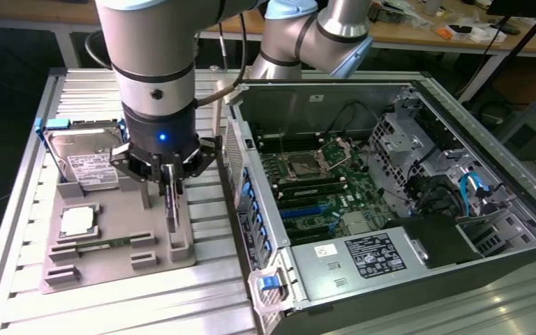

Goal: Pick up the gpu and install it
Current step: 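Pick up the gpu and move the gpu toward the slot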

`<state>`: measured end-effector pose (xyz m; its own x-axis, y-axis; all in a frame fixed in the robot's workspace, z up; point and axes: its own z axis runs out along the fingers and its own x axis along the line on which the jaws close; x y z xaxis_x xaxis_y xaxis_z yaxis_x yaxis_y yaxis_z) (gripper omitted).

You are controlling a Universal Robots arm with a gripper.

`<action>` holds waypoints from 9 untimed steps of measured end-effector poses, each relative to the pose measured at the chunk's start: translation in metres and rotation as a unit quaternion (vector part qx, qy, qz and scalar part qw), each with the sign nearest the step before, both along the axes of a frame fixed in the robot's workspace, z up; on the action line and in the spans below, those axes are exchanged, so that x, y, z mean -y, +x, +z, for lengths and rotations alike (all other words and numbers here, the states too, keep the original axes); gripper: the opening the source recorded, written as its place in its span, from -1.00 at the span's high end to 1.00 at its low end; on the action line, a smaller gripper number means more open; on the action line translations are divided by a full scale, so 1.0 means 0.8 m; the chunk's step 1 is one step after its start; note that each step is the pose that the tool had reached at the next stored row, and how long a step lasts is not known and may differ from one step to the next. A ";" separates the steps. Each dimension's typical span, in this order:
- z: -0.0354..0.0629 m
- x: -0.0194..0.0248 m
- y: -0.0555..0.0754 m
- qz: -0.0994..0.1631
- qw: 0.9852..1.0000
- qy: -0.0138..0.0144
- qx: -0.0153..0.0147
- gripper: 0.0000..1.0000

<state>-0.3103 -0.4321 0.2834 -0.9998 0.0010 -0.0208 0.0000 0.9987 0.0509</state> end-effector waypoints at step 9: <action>0.035 0.0000 0.000 0.000 1.000 -0.001 0.000 0.44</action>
